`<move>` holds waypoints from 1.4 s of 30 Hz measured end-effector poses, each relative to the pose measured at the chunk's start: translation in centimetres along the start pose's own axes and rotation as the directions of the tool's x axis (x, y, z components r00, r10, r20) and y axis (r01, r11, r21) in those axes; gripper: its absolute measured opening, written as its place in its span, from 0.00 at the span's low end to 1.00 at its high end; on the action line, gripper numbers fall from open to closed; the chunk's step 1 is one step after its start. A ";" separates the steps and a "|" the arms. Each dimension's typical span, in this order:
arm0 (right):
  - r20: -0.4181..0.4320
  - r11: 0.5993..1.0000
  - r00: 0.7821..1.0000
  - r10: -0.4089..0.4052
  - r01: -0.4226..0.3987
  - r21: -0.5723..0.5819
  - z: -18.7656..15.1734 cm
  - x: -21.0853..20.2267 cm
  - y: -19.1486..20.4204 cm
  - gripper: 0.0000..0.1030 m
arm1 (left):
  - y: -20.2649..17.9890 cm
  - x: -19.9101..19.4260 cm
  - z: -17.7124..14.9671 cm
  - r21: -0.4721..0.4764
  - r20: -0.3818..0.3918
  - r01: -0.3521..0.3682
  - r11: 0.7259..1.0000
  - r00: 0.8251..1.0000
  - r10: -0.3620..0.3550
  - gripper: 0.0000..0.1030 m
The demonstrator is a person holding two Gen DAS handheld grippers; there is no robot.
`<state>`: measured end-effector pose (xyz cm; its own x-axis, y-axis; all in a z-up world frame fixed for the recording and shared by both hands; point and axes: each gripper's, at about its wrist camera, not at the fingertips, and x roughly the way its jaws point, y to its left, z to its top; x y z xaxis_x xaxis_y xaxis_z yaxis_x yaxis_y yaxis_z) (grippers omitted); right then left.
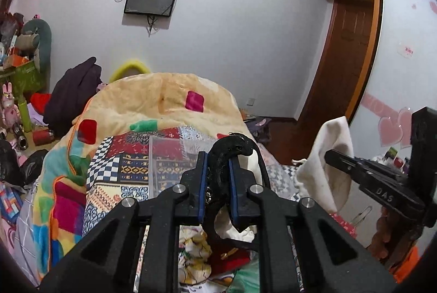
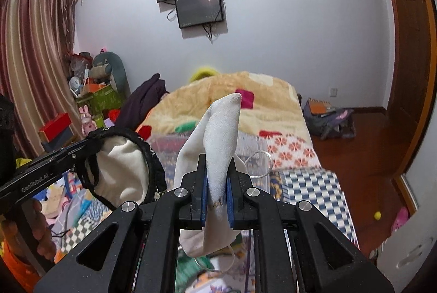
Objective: Organize soft objects
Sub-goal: 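Carry the bag and sock into the clear box and open both tools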
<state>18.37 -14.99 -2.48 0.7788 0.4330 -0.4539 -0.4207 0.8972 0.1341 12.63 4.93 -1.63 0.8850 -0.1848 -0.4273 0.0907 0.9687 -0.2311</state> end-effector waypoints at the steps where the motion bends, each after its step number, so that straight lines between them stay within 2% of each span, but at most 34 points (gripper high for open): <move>1: 0.008 1.000 1.000 -0.001 0.001 -0.001 0.3 0.3 0.1 0.10 | 0.1 0.1 0.3 0.000 0.004 -0.002 1.000 1.000 0.002 0.13; 10: 0.050 1.000 0.999 -0.010 0.010 0.010 2.2 2.2 0.5 0.10 | 1.2 1.5 3.4 0.001 0.063 -0.059 0.998 0.996 0.059 0.13; 14: 0.038 1.000 0.999 -0.015 0.015 0.002 2.4 3.7 0.7 0.10 | 1.8 3.2 3.9 0.002 0.063 -0.091 0.996 0.994 0.091 0.13; 23: -0.104 0.999 0.994 -0.031 0.027 -0.037 0.7 8.7 0.9 0.10 | 2.5 8.2 1.4 0.006 -0.069 -0.100 0.995 0.993 0.100 0.13; 29: -0.206 0.997 0.978 -0.033 0.019 -0.070 -0.6 10.3 1.0 0.10 | 2.3 10.1 -0.3 0.031 -0.159 -0.086 0.996 0.983 0.090 0.13; 33: -0.248 0.995 0.968 -0.037 0.013 -0.096 -0.9 10.5 1.2 0.10 | 2.0 10.5 -0.9 0.049 -0.189 -0.091 0.995 0.977 0.099 0.15; 36: -0.261 0.995 0.965 -0.037 0.011 -0.097 -0.6 10.6 1.1 0.15 | 1.8 10.2 -1.1 0.052 -0.195 -0.088 0.995 0.976 0.097 0.23; 39: -0.257 0.996 0.966 -0.024 0.002 -0.085 -0.3 9.8 1.1 0.29 | 1.8 9.5 -1.0 0.047 -0.191 -0.083 0.995 0.977 0.091 0.34; 41: -0.240 0.996 0.971 -0.025 0.004 -0.085 -0.2 9.2 1.1 0.42 | 1.8 8.8 -0.7 0.044 -0.174 -0.085 0.995 0.980 0.091 0.45; 42: -0.226 0.996 0.974 -0.025 0.005 -0.087 -0.1 8.6 1.1 0.44 | 1.8 8.4 -0.6 0.044 -0.167 -0.086 0.995 0.982 0.092 0.47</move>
<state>24.54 -10.32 -6.35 0.6635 0.3796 -0.6448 -0.4555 0.8886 0.0544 19.89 5.04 -6.18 0.8011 -0.1197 -0.5864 0.0343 0.9874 -0.1547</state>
